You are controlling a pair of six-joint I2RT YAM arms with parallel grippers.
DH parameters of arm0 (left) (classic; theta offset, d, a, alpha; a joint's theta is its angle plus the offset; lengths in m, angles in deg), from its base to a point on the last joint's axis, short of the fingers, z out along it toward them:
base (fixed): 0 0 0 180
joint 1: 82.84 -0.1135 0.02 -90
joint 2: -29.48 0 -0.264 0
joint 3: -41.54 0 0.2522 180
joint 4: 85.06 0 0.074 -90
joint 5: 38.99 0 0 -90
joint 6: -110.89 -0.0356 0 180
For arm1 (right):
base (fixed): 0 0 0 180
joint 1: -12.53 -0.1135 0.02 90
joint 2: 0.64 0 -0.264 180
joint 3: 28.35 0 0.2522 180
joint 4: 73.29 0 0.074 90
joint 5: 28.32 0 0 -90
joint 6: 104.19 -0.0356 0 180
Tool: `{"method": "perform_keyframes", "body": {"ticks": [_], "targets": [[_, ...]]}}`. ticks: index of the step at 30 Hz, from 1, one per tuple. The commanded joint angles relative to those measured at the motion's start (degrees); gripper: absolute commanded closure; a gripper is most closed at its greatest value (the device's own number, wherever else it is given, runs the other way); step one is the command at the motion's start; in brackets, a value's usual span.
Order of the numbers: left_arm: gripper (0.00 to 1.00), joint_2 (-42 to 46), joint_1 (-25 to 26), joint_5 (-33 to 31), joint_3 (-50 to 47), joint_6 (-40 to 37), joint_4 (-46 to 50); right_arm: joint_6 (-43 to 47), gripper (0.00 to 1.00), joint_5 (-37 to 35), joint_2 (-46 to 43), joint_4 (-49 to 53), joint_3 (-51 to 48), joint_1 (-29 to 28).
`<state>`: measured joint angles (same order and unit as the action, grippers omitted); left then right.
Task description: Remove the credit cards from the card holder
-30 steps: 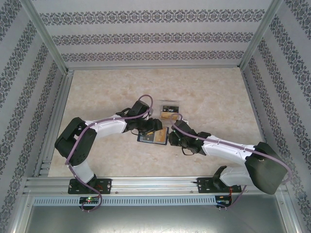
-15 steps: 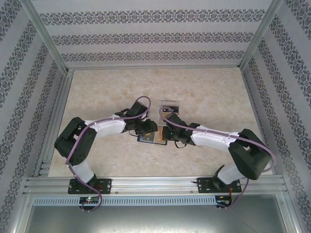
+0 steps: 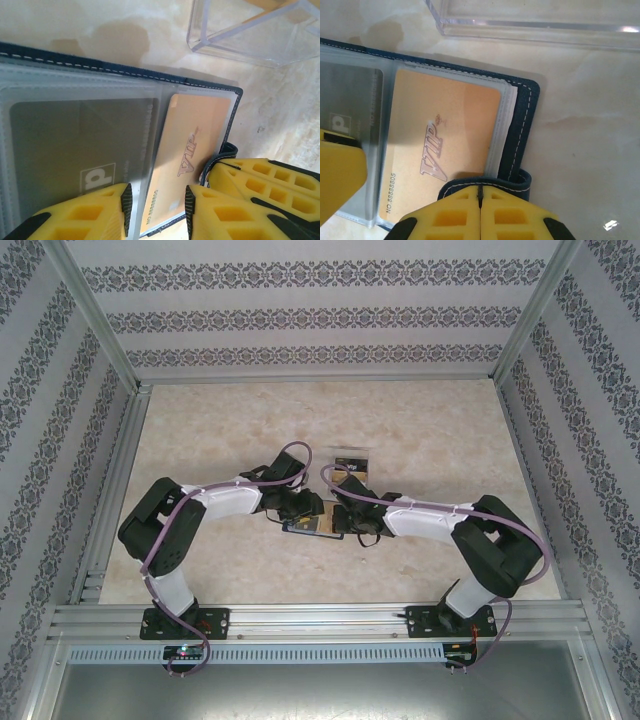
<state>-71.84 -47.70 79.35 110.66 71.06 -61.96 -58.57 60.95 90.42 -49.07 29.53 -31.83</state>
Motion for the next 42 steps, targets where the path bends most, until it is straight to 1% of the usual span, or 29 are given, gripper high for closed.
{"method": "perform_keyframes", "body": {"ticks": [1,12,17,21,24,27,31,36,42], "targets": [[0.64,-1.8,-0.4,1.3,0.1,-0.3,0.3,0.5,0.93,0.9,1.7,1.0,0.3,0.2],[0.67,-3.2,-0.3,2.1,1.2,-0.8,1.0,0.0,0.93,1.5,2.3,0.6,0.4,-0.1],[0.66,-0.1,-0.4,-1.5,2.8,-2.7,5.8,0.7,0.92,1.0,1.6,2.2,1.3,-0.3],[0.65,3.1,-0.7,-4.7,4.0,-4.4,9.9,3.1,0.88,-2.2,-1.6,6.1,3.8,-1.9],[0.65,4.4,-1.5,-5.8,3.7,-4.6,10.6,4.5,0.84,-3.7,-2.8,8.3,5.9,-3.6],[0.65,5.0,-2.4,-6.1,3.0,-4.3,10.4,5.0,0.82,-3.3,-1.8,8.7,7.7,-5.2],[0.65,5.4,-2.9,-5.7,2.5,-3.8,9.7,4.6,0.81,-2.4,2.0,8.6,9.6,-6.3],[0.65,5.7,-2.9,-5.8,1.8,-3.6,9.5,3.5,0.81,-2.6,5.1,8.5,10.3,-5.9],[0.65,4.7,-2.9,-5.7,0.9,-3.5,9.2,2.7,0.81,-5.3,4.4,10.8,8.9,-4.5]]}}
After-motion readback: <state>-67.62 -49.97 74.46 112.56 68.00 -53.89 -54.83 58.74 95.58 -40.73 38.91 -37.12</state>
